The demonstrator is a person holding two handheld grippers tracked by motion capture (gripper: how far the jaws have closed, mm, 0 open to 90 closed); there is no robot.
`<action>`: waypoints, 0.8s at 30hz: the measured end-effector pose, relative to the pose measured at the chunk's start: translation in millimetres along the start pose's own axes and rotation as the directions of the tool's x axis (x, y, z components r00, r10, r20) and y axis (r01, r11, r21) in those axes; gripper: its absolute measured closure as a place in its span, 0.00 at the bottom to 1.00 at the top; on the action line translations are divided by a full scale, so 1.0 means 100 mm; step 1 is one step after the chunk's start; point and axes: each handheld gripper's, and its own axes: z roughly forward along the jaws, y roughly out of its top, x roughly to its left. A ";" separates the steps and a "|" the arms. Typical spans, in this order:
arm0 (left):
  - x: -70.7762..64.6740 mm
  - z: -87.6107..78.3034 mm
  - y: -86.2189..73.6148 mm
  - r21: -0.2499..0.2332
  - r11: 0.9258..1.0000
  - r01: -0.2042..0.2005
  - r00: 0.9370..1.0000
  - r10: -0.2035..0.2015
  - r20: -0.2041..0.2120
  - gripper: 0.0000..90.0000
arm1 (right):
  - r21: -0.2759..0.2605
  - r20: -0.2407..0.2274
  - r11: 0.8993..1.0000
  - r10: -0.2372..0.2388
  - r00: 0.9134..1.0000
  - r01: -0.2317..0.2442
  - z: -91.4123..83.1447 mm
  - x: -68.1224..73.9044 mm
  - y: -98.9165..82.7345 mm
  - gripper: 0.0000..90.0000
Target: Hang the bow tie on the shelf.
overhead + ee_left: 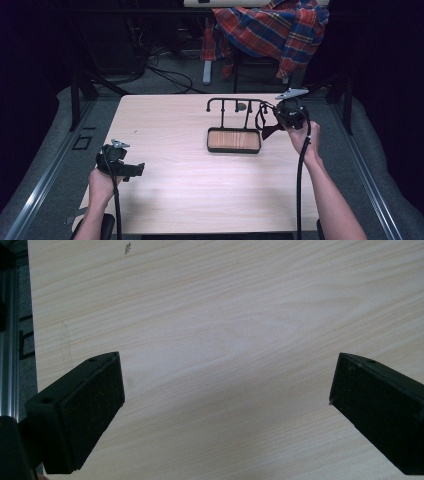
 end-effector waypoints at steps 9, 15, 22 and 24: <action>-0.01 0.00 0.00 0.002 1.000 -0.002 1.000 0.002 0.000 0.01 | 0.025 -0.022 0.998 0.055 0.998 -0.054 0.18 -0.06 -0.05 0.99; -0.02 0.01 0.00 0.002 1.000 -0.007 1.000 0.007 0.001 0.01 | 0.046 -0.063 0.995 0.087 0.994 -0.085 0.29 -0.08 -0.11 0.97; -0.01 0.00 0.00 0.001 1.000 -0.012 1.000 0.012 0.000 0.02 | 0.064 -0.078 0.996 0.072 0.994 -0.067 0.34 -0.02 -0.13 0.97; -0.01 0.00 0.00 0.002 1.000 -0.014 1.000 0.014 0.000 0.02 | 0.075 -0.087 0.995 0.067 0.994 -0.061 0.36 -0.02 -0.14 0.95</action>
